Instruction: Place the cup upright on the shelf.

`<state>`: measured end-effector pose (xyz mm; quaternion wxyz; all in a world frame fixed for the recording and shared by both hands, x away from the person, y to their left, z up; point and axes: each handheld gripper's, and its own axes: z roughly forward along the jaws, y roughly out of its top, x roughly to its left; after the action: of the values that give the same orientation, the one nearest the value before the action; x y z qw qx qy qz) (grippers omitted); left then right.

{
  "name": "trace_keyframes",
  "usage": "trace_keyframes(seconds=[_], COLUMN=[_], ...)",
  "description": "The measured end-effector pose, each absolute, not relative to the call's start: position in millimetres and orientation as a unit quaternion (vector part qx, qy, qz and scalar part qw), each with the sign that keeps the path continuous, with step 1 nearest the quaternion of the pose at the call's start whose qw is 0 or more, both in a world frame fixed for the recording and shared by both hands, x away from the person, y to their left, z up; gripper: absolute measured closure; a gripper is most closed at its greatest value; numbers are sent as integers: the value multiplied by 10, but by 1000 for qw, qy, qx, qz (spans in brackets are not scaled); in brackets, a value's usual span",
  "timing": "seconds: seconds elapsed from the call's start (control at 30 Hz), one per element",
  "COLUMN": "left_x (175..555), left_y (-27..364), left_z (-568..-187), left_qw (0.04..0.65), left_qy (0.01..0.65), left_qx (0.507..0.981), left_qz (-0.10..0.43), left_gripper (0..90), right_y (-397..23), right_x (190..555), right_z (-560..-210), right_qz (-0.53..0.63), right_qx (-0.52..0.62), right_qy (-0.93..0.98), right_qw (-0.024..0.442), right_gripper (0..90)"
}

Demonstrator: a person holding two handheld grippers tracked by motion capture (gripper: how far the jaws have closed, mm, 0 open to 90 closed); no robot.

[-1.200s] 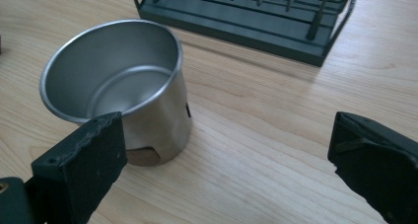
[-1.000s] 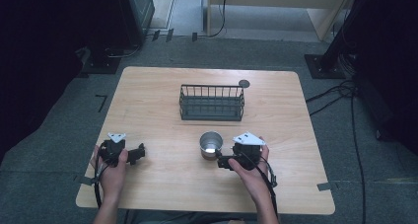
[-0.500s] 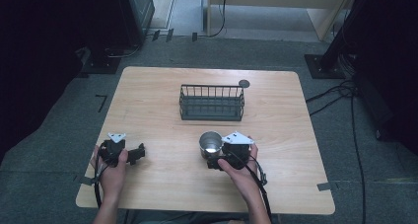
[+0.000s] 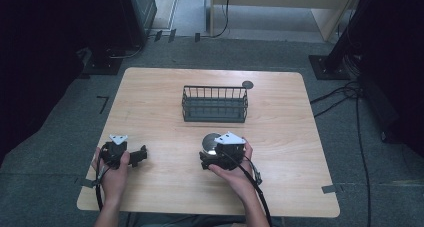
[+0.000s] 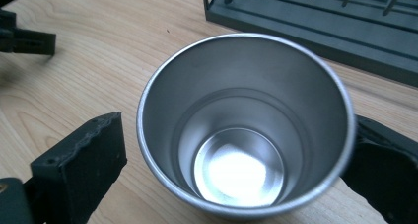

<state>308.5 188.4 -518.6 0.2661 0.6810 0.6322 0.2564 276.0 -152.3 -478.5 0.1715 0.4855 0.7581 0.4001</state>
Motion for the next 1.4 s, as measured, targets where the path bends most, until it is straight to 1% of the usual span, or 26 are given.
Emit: trace_keyframes(seconds=[0.1,0.2,0.37,0.43,0.5,0.87,1.4], left_x=[3085,3085,3085,3085,3085,3085,3085], left_y=[1884,1884,1884,1884,1884,1884,1884], left_z=[-5186,-5186,-5186,-5186,-5186,-5186,-5187], left_qw=[266,266,266,266,266,266,266], left_qy=[632,632,632,632,632,632,632], left_qx=[681,681,681,681,681,681,681], left_qz=[256,256,256,256,256,256,256], left_gripper=[0,0,0,0,0,0,0], right_y=[-1476,-1450,-1400,-1395,-1400,-1447,-1527], right_x=[2780,2795,2826,2828,2827,2862,2950], right_z=[-4811,-4827,-4865,-4868,-4859,-4810,-4639], right_qz=[394,387,363,362,362,356,363], right_qx=[488,492,504,507,509,518,527], right_qy=[760,759,757,755,752,750,737], right_qw=[171,179,203,206,210,206,218], right_gripper=[10,34,118,134,168,177,177])
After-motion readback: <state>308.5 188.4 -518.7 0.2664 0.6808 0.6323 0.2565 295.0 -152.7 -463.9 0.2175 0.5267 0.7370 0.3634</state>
